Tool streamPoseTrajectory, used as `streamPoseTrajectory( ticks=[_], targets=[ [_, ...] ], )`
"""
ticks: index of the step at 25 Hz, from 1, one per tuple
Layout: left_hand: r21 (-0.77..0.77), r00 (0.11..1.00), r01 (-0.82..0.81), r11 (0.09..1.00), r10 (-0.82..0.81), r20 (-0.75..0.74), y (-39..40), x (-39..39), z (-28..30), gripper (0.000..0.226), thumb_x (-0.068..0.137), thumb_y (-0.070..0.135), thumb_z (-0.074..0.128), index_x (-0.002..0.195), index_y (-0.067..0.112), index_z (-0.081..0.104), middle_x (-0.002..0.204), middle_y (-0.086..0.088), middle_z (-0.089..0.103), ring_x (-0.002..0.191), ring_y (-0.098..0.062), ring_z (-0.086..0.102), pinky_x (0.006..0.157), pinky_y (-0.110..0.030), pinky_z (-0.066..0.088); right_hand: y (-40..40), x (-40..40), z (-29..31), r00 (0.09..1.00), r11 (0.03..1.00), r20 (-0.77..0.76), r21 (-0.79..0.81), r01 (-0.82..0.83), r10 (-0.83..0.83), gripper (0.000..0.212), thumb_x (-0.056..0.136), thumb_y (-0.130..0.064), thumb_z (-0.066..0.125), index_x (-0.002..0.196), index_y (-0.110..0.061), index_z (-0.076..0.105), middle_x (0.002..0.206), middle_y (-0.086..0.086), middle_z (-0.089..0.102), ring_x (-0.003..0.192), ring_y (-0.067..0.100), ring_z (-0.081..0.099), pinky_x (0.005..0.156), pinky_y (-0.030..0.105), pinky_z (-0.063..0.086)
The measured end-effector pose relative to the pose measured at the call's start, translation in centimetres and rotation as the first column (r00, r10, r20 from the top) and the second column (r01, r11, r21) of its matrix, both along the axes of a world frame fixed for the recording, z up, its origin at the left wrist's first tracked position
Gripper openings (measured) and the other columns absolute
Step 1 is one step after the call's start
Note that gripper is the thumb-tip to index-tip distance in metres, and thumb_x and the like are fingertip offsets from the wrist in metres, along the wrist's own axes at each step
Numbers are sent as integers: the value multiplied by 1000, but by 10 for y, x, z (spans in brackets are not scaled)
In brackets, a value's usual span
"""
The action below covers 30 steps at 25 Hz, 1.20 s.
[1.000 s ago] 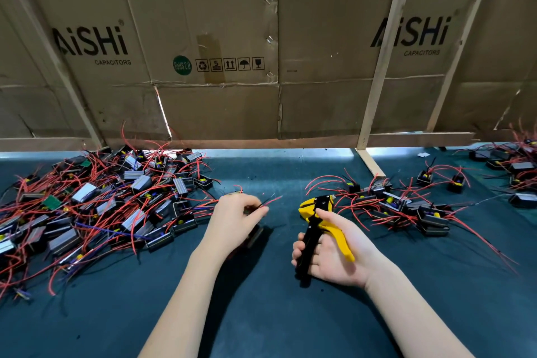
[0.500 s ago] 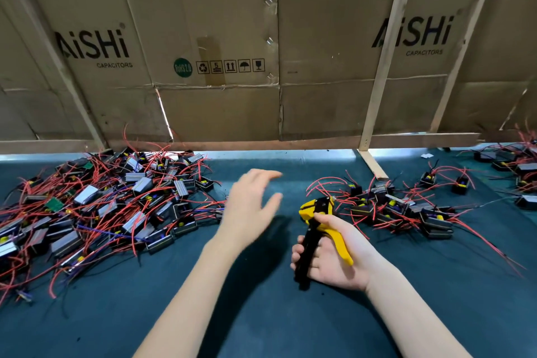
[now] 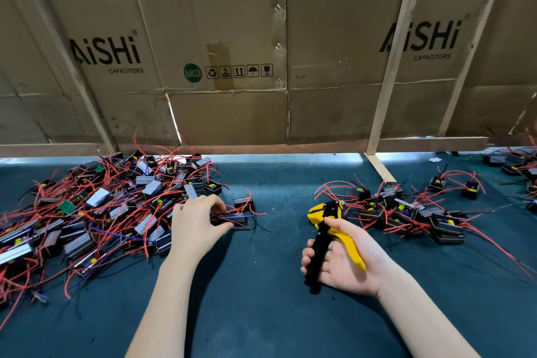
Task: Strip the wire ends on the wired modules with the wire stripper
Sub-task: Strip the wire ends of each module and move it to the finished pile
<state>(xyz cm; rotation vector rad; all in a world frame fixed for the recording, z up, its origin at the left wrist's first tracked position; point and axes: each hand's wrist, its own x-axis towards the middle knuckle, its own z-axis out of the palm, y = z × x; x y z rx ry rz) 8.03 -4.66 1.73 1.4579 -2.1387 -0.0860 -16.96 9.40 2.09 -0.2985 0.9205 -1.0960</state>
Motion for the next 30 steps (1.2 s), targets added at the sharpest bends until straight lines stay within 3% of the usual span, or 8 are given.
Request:
streamPoseTrajectory(
  ticks=[3, 6, 8, 12, 16, 20, 25, 30],
  targets=[
    [-28, 986, 9, 1000, -14, -169, -1, 3, -2, 15, 75, 16, 78, 78, 24, 67, 77, 13, 64, 85, -20, 61, 78, -35, 42, -1, -1, 0, 1000, 1000, -4, -2, -2, 2, 46, 77, -39, 63, 97, 2, 54, 83, 21, 60, 71, 35, 64, 77, 47, 52],
    [-92, 896, -205, 974, 149, -418, -10, 7, -3, 15, 81, -1, 69, 89, 11, 67, 86, -3, 64, 87, -30, 59, 77, -38, 44, 0, 0, 0, 1000, 1000, -12, 0, -1, 1, 47, 76, -39, 64, 97, 2, 54, 83, 21, 60, 71, 35, 65, 78, 48, 52],
    [-56, 854, -319, 946, 261, -450, -17, 14, -7, 26, 81, -6, 64, 106, 2, 63, 101, -16, 63, 97, -37, 57, 85, -43, 42, 1, 0, 0, 1000, 1000, -13, 1, 4, -4, 47, 76, -38, 64, 97, 2, 55, 84, 21, 60, 71, 35, 65, 78, 47, 53],
    [-74, 917, -253, 965, 215, -336, -10, 7, -7, 68, 74, 7, 70, 137, -1, 44, 131, -22, 49, 122, -40, 42, 103, -45, 33, 0, -1, 0, 1000, 1000, -16, 2, 8, -8, 47, 76, -38, 64, 98, 2, 54, 84, 21, 61, 71, 35, 65, 78, 47, 53],
    [-363, 995, -18, 932, -19, -96, 8, -24, -8, 46, 70, 24, 70, 114, 11, 64, 112, -8, 59, 106, -32, 51, 88, -38, 39, 1, 1, 2, 1000, 1000, -25, 1, 2, -2, 47, 76, -38, 63, 98, 2, 54, 83, 21, 60, 71, 35, 65, 77, 47, 53],
    [-135, 986, 34, 990, -11, 165, 6, -34, -17, 31, 83, 23, 68, 113, 17, 65, 109, -3, 62, 108, -30, 50, 85, -38, 41, 2, 1, 3, 1000, 1000, -19, 4, 16, -16, 45, 78, -38, 61, 97, 2, 54, 83, 20, 60, 71, 34, 64, 77, 48, 52],
    [-104, 941, -220, 970, 183, -284, 1, -17, -10, 33, 88, 12, 66, 120, 9, 58, 110, -13, 58, 104, -34, 53, 81, -46, 47, 2, 2, 2, 1000, 1000, -24, 3, 18, -18, 45, 78, -38, 61, 98, 2, 54, 82, 20, 61, 71, 34, 63, 78, 48, 52],
    [-231, 922, -255, 939, 165, -349, -3, -8, -8, 36, 67, -25, 51, 93, -1, 59, 102, -20, 51, 98, -39, 48, 79, -46, 45, 2, 2, 3, 999, 1000, -26, 2, 24, -24, 45, 78, -38, 61, 96, 2, 55, 82, 20, 61, 70, 34, 64, 77, 48, 52]
  ],
)
